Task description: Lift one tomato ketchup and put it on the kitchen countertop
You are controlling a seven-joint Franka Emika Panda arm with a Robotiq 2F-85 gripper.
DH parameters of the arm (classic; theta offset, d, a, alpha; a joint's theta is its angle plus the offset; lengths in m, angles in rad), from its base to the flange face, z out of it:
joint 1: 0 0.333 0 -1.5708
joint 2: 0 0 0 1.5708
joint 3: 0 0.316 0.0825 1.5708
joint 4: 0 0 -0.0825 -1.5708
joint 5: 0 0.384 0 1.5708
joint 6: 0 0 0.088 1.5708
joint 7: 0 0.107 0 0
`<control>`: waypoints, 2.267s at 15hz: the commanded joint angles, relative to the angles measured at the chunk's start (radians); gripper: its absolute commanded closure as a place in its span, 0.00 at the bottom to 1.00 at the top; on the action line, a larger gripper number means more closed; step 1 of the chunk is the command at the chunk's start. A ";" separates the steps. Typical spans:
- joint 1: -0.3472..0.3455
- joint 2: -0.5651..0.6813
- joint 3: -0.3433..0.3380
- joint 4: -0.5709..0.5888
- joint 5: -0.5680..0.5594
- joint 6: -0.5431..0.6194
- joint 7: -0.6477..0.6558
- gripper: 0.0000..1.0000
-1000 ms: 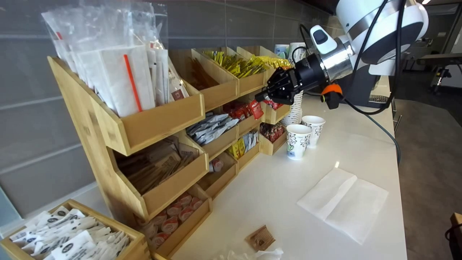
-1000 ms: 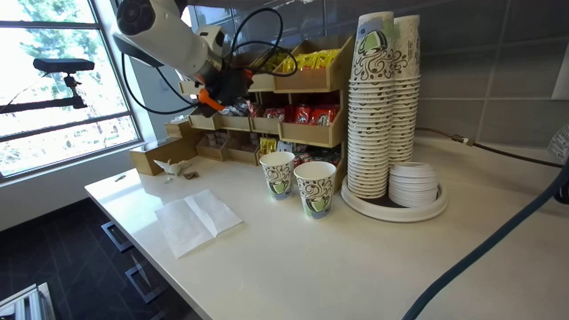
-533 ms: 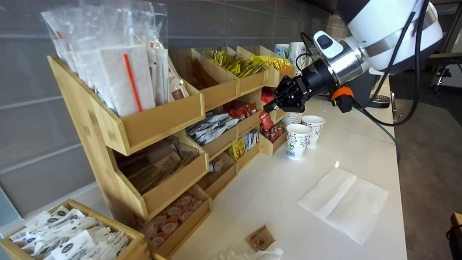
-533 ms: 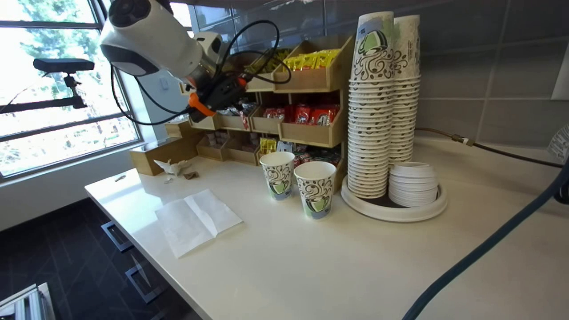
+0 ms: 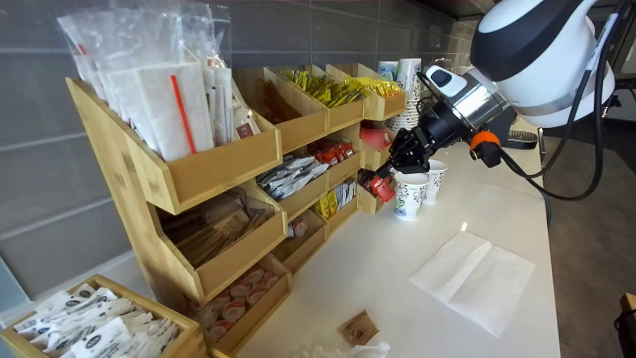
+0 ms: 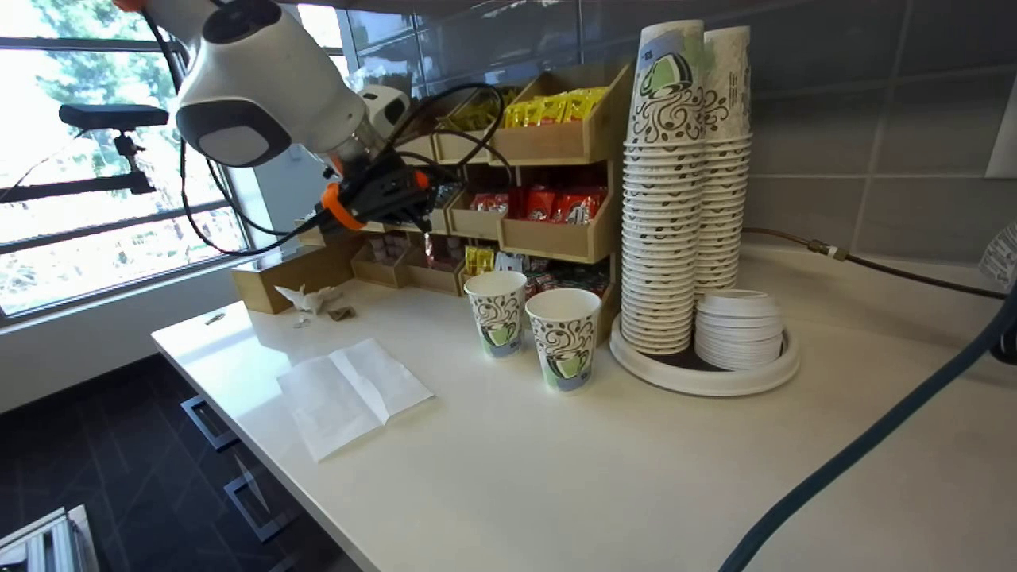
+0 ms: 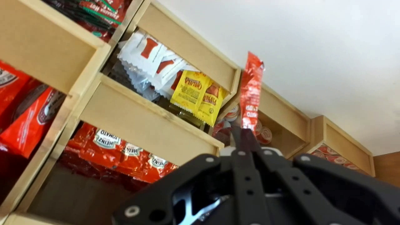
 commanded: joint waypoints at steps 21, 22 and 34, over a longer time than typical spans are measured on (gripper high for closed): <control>-0.051 0.042 -0.014 0.015 -0.621 -0.321 0.763 0.73; -0.051 0.045 -0.013 0.017 -0.618 -0.325 0.770 0.67; -0.062 -0.024 -0.003 0.022 -0.792 -0.425 0.926 0.00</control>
